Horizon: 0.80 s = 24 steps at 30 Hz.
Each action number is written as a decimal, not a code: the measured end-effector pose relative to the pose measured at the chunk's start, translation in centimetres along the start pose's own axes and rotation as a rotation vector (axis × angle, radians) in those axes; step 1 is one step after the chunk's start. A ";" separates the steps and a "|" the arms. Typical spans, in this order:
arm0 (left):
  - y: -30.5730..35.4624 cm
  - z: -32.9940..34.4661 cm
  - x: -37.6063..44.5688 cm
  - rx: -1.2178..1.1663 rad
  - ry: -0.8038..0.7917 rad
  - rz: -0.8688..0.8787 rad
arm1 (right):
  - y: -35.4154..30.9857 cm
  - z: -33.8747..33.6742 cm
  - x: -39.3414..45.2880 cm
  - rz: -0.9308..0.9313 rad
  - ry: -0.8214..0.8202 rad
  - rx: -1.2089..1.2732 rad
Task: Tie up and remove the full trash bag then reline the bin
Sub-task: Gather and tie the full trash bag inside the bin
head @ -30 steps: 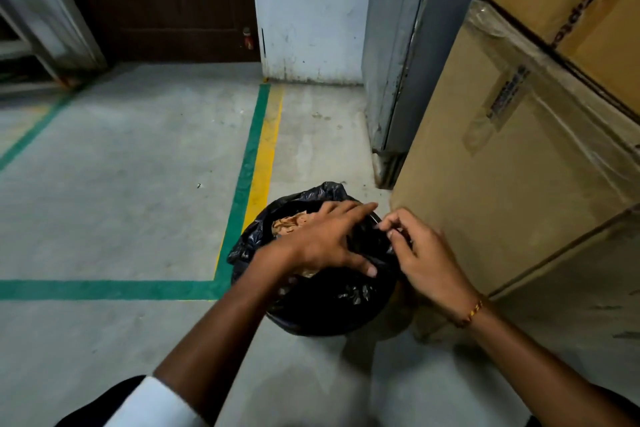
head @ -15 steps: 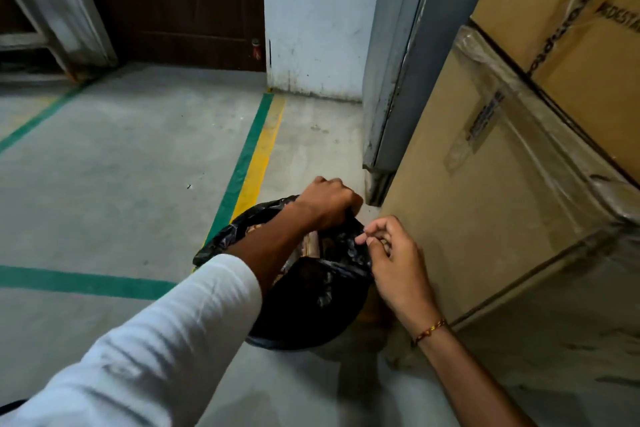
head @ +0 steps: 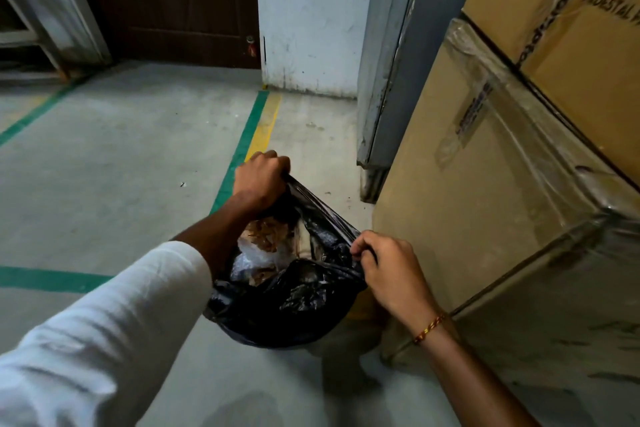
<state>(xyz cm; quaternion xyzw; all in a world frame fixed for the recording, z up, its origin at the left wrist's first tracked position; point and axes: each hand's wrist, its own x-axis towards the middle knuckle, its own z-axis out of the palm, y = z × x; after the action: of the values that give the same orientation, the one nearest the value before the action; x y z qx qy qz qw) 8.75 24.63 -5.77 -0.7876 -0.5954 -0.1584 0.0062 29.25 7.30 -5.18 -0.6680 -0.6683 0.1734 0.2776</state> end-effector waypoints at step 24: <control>-11.9 -4.5 -12.3 -0.916 -0.544 -0.882 | 1.9 -0.5 0.9 0.052 -0.091 -0.180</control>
<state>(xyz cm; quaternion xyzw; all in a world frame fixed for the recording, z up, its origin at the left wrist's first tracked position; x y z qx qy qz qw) -6.52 15.67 -6.81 -0.4071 -0.7136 -0.1786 -0.5415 31.11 8.23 -5.78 -0.6988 -0.6756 0.1499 0.1812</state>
